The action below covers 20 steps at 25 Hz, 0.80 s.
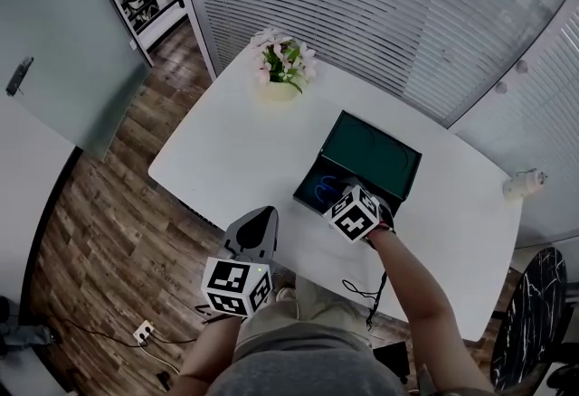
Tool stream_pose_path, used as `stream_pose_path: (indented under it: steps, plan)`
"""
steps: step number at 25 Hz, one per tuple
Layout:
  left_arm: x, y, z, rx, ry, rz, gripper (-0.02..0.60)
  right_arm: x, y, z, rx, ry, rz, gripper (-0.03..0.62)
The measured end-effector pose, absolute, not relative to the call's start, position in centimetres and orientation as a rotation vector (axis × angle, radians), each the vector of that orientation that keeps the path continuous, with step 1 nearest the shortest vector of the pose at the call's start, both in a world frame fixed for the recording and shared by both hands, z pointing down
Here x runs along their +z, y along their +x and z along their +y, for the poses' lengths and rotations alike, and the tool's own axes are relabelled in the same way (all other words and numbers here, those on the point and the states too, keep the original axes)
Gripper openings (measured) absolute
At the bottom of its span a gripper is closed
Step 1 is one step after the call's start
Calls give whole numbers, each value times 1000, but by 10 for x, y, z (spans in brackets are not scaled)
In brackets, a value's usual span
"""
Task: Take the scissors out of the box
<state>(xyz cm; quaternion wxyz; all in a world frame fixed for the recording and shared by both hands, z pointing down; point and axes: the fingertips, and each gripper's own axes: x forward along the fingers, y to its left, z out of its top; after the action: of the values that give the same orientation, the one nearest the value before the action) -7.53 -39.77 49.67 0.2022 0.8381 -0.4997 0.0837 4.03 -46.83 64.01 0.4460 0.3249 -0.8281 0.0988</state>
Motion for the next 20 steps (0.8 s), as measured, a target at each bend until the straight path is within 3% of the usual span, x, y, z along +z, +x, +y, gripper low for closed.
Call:
stream_pose_path:
  steps: [20]
  plan:
    - [466,-98,-325,186,2411,-1384,6,553,44,-435,36,1119,-2093,91]
